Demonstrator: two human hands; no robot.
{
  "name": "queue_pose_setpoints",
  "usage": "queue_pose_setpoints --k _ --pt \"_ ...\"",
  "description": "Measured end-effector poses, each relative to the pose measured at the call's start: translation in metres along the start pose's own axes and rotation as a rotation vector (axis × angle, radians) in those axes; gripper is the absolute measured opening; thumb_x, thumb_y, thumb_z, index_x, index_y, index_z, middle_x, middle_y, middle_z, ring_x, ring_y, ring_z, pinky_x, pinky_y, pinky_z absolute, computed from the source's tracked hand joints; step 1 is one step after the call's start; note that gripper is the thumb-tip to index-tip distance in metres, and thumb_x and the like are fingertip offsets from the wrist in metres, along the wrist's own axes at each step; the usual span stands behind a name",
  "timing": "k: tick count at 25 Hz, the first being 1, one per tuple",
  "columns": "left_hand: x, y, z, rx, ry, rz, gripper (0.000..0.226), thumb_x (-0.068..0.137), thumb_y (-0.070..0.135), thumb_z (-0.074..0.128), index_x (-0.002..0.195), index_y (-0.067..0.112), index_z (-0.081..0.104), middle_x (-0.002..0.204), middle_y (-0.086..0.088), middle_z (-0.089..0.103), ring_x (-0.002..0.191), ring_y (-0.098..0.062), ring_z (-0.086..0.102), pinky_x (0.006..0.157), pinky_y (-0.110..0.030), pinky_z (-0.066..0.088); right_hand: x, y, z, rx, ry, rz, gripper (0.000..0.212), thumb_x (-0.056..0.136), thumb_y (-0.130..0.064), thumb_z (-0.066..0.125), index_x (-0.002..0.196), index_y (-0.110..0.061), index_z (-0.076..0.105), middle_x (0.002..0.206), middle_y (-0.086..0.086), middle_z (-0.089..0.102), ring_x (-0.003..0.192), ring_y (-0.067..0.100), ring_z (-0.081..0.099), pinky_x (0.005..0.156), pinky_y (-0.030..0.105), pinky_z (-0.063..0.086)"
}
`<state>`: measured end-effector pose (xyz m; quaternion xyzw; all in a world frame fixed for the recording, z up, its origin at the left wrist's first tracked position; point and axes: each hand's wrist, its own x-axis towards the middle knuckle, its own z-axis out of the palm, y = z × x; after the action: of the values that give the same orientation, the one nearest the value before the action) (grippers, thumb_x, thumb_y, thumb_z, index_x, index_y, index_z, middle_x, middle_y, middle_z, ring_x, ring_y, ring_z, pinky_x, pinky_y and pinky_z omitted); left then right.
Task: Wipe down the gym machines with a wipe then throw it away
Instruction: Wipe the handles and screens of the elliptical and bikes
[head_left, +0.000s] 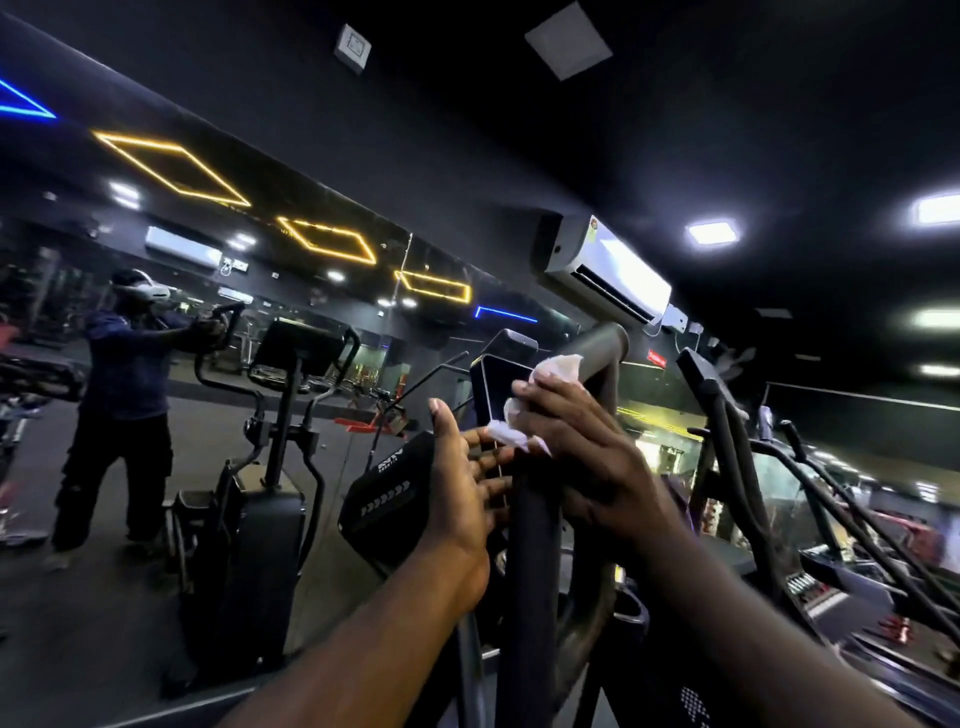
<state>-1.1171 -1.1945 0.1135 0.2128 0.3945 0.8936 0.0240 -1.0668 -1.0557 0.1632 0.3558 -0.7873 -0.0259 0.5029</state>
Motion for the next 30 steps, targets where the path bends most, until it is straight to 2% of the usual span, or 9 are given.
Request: queue_pose_setpoints --k 3,8,11,15,17,19,22,27,30 --pt "-0.003 0.000 0.011 0.035 -0.006 0.048 0.094 0.081 0.090 0.030 0.118 0.013 0.069 0.108 -0.012 0.080 0.092 -0.025 0.077 0.077 -0.037 0.058 -0.046 -0.045 0.047 0.226 0.370 0.283 0.032 0.103 -0.006 0.060 0.134 -0.001 0.066 0.151 0.010 0.056 0.146 0.029 0.048 0.120 0.041 0.041" --pt "0.005 0.015 0.030 0.146 0.003 0.140 0.090 0.090 0.085 0.028 0.118 0.012 0.071 0.113 -0.021 0.076 0.099 -0.030 0.073 0.081 -0.040 0.056 -0.012 -0.011 0.029 0.236 0.658 0.576 0.038 0.103 -0.009 0.059 0.140 -0.018 0.063 0.146 -0.004 0.059 0.137 0.006 0.054 0.112 0.013 0.039" --pt "0.007 0.012 0.042 0.146 -0.014 0.183 0.091 0.097 0.080 0.027 0.116 0.004 0.073 0.106 -0.020 0.078 0.093 -0.029 0.076 0.076 -0.035 0.062 0.009 0.001 0.031 0.311 0.596 0.658 0.033 0.109 -0.022 0.052 0.136 -0.015 0.068 0.140 -0.009 0.064 0.132 0.002 0.057 0.107 0.009 0.039" --pt "0.009 0.003 0.043 0.149 0.025 0.239 0.085 0.095 0.082 0.031 0.086 0.014 0.082 0.087 -0.018 0.076 0.075 -0.025 0.073 0.064 -0.030 0.060 -0.032 -0.037 0.052 0.478 0.572 0.645 0.031 0.109 -0.036 0.045 0.091 -0.026 0.068 0.079 -0.020 0.066 0.076 -0.009 0.062 0.068 0.010 0.042" --pt "0.008 0.003 0.048 0.180 0.069 0.271 0.082 0.097 0.078 0.031 0.076 0.017 0.082 0.083 -0.016 0.077 0.071 -0.024 0.075 0.062 -0.029 0.060 -0.024 -0.021 0.046 0.543 0.689 0.634 0.025 0.108 -0.033 0.048 0.099 -0.032 0.071 0.084 -0.024 0.068 0.079 -0.013 0.062 0.072 0.008 0.045" --pt "0.004 0.003 0.050 0.242 0.093 0.341 0.083 0.097 0.076 0.030 0.096 0.011 0.081 0.097 -0.021 0.078 0.088 -0.032 0.078 0.078 -0.038 0.062 -0.001 -0.008 0.040 0.547 0.679 0.610 0.031 0.110 -0.028 0.048 0.125 -0.020 0.074 0.117 -0.017 0.075 0.111 -0.008 0.066 0.094 0.015 0.051" --pt "0.005 0.002 0.046 0.201 0.149 0.407 0.097 0.087 0.084 0.036 0.120 -0.002 0.068 0.110 -0.030 0.074 0.103 -0.045 0.072 0.097 -0.054 0.055 -0.020 -0.029 0.058 0.492 0.518 0.443 0.042 0.110 -0.018 0.049 0.151 -0.012 0.050 0.159 0.004 0.048 0.151 0.011 0.039 0.122 0.033 0.035" --pt "0.001 -0.005 0.019 0.107 0.191 0.286 0.123 0.066 0.105 0.041 0.138 0.007 0.061 0.124 -0.020 0.073 0.118 -0.041 0.069 0.109 -0.060 0.049 -0.033 -0.011 0.036 0.138 0.285 0.006 0.037 0.104 -0.019 0.053 0.136 -0.007 0.067 0.150 0.007 0.058 0.150 0.020 0.041 0.125 0.049 0.030" --pt "-0.011 -0.004 0.014 0.172 0.201 0.238 0.102 0.086 0.094 0.020 0.127 0.015 0.071 0.112 -0.012 0.078 0.108 -0.029 0.075 0.086 -0.043 0.061 0.016 0.005 0.017 0.037 0.150 0.061 0.037 0.104 -0.034 0.045 0.119 -0.016 0.074 0.136 0.003 0.068 0.147 0.020 0.045 0.128 0.044 0.021"
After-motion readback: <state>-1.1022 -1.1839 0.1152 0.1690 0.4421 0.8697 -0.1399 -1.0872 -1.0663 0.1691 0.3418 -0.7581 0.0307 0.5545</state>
